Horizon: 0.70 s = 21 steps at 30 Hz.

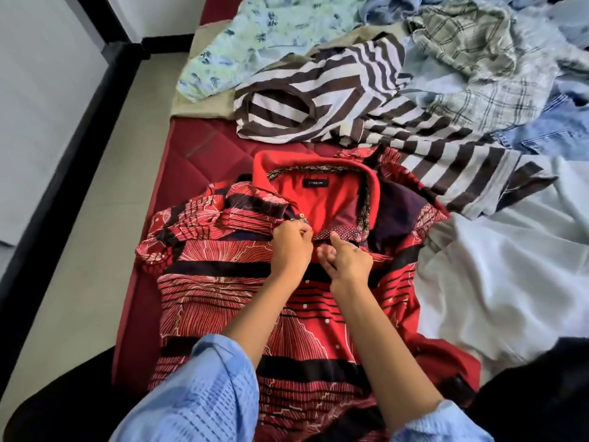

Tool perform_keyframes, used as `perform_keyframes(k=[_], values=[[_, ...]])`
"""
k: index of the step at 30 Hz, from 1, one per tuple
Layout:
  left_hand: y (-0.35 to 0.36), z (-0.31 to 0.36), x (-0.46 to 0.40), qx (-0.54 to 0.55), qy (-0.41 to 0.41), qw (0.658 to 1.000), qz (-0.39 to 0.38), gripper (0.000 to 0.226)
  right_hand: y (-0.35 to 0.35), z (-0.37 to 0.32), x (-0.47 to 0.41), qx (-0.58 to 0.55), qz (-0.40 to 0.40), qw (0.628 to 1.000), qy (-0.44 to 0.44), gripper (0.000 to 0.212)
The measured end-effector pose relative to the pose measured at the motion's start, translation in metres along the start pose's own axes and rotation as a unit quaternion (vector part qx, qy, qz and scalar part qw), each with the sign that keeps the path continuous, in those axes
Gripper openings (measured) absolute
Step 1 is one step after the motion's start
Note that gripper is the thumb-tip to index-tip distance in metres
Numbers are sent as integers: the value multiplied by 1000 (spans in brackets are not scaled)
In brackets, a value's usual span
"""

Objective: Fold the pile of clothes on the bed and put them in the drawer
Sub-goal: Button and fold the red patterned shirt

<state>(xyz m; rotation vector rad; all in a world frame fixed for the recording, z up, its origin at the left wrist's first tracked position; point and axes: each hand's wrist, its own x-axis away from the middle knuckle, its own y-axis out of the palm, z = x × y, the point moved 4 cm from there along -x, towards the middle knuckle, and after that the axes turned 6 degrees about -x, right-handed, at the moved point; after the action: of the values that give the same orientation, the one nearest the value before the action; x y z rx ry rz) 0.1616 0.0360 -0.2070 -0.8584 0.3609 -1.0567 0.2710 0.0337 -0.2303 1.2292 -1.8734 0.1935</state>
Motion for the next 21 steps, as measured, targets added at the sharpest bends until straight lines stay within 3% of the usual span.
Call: perform_keyframes(k=[9,15,21], values=[[10,-3,-2,6,-25,1000,2,18,-1,5,-8,-19,-26,999,-25,32],[-12,-5,-10,97,-17,995,-11,14,5,-6,-5,-60,-60,995,-61,32],[-17,-14,-23,122,-15,990,-71,16,34,-40,-10,162,-108,976,-98,28]])
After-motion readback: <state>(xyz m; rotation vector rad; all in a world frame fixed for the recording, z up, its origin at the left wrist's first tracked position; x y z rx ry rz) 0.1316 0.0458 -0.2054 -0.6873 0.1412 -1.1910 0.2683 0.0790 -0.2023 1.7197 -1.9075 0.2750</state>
